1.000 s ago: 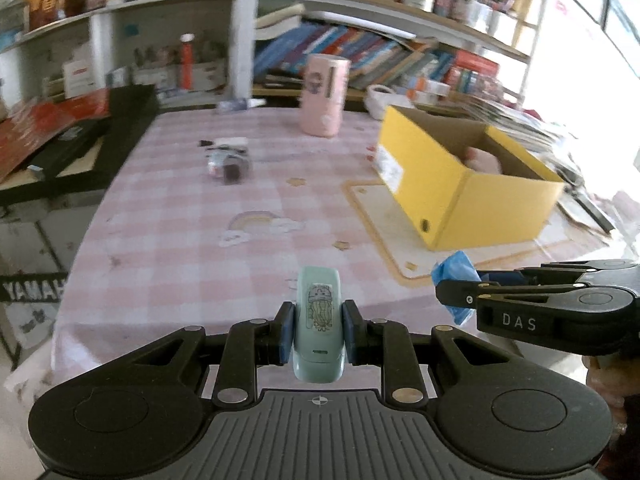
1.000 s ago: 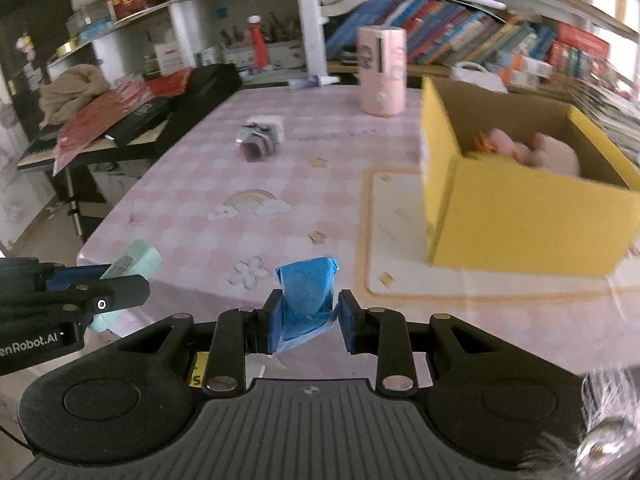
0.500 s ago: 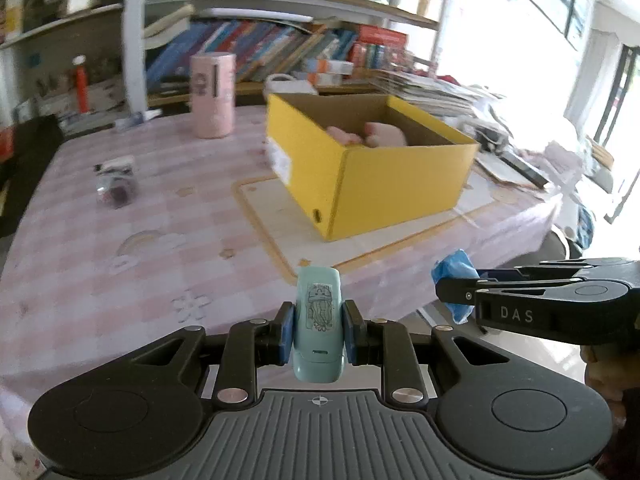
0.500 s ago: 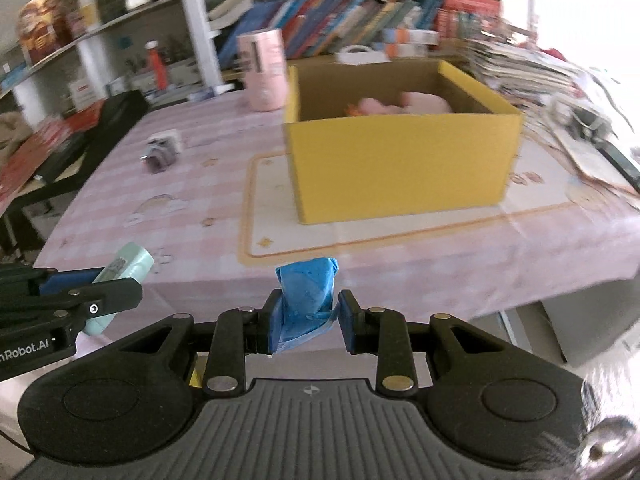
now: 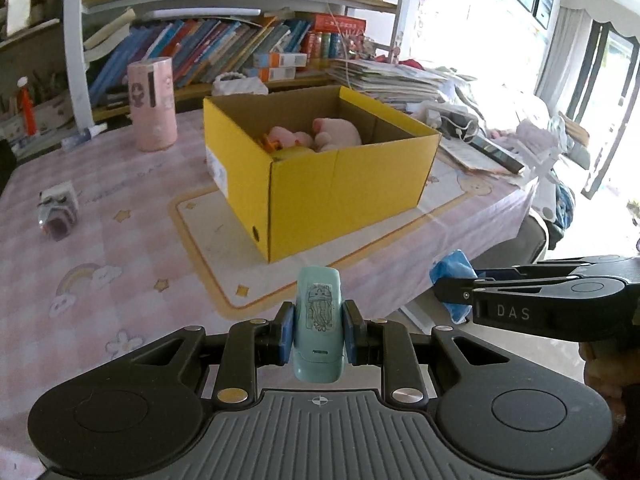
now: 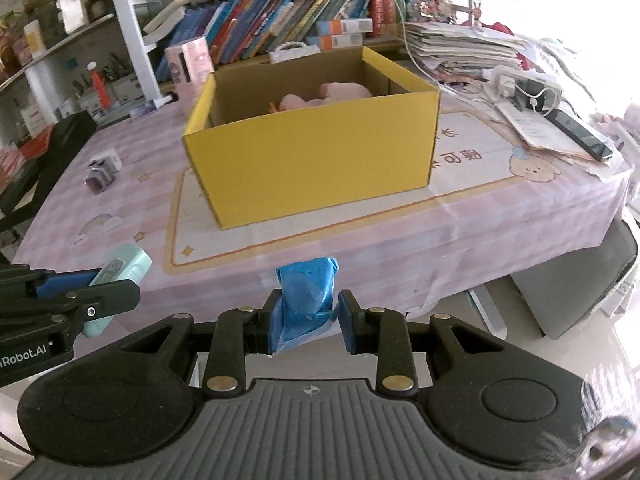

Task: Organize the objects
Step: 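Carry the blue cup and mint-green toy over the yellow box with both tools, then lower both tools into the box and open them to drop cup and toy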

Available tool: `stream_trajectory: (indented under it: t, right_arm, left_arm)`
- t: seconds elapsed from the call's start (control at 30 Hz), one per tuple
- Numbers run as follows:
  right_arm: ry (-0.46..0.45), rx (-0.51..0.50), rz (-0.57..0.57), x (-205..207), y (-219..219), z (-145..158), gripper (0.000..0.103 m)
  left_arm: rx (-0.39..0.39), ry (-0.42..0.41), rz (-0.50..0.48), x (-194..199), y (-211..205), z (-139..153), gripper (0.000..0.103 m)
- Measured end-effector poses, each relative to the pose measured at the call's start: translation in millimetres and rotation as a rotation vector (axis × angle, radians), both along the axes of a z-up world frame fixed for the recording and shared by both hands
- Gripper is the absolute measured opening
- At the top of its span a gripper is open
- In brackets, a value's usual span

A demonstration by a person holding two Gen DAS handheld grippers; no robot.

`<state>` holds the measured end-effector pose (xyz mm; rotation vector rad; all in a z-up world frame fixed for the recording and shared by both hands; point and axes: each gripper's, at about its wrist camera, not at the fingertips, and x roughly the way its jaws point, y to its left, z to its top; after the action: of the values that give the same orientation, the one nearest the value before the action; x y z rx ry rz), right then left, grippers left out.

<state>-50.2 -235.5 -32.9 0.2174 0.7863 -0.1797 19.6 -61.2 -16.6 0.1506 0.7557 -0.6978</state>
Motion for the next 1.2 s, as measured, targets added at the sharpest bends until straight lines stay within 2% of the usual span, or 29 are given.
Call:
stream_trajectory:
  t: [0.17,0.3,0.53,0.73,0.97,1.2]
  right_arm:
    - [0.004,0.01,0.001,14.2,-16.8,-0.1,0.027]
    - [-0.007,0.014,0.0,25.8,-30.1,2.2,0.027]
    - [-0.077,0.0,-0.009,52.0,-60.3,18.9,0.027]
    - [-0.143,-0.028,0.029,81.5,-82.8,37.3,0.027]
    - [-0.195,-0.052,0.087,121.6,-104.8,51.3,0.027]
    - [-0.193,-0.06,0.175,160.0,-115.9,47.5,0.027]
  left_arm:
    - [0.008,-0.012,-0.007,10.9,-16.8,2.0,0.023]
    - [-0.002,-0.055,-0.012,20.8,-28.3,11.5,0.023]
    - [-0.047,-0.119,0.017,49.1,-51.2,35.2,0.023]
    - [-0.07,-0.167,0.047,75.6,-75.5,48.7,0.023]
    - [-0.032,-0.164,0.096,104.7,-102.4,37.8,0.023]
    - [0.029,-0.129,0.136,125.0,-121.6,19.5,0.023]
